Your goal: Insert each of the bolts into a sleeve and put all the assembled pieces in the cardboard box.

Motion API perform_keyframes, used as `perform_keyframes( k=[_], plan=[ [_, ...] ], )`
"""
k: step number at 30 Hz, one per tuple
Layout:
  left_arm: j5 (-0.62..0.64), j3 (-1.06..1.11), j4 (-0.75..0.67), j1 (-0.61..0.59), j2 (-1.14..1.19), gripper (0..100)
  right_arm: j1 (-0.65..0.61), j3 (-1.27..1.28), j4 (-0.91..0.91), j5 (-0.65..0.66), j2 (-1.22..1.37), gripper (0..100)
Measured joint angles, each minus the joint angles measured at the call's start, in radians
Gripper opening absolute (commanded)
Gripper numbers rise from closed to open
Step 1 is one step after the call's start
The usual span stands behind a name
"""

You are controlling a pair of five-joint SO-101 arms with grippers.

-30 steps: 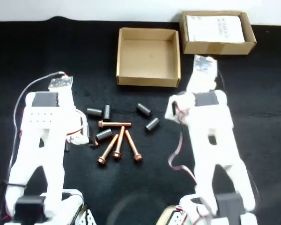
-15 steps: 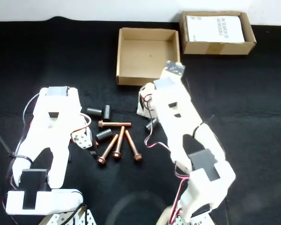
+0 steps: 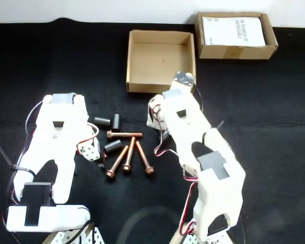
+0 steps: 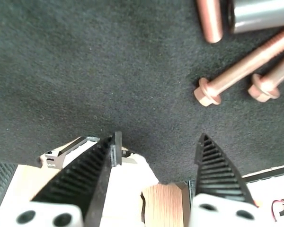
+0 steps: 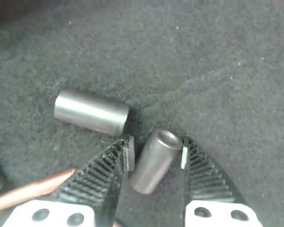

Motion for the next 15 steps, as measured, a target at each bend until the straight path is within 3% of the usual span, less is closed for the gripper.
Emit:
perform_keyframes(
  k=[11, 15],
  plan=[
    [0.000, 0.074, -0.051, 0.000, 0.000, 25, 0.000, -0.032, -0.003, 0.000, 0.071, 14.9],
    [0.000, 0.192, -0.137, 0.000, 0.000, 25, 0.003, -0.037, -0.003, 0.000, 0.089, 1.0]
  ],
)
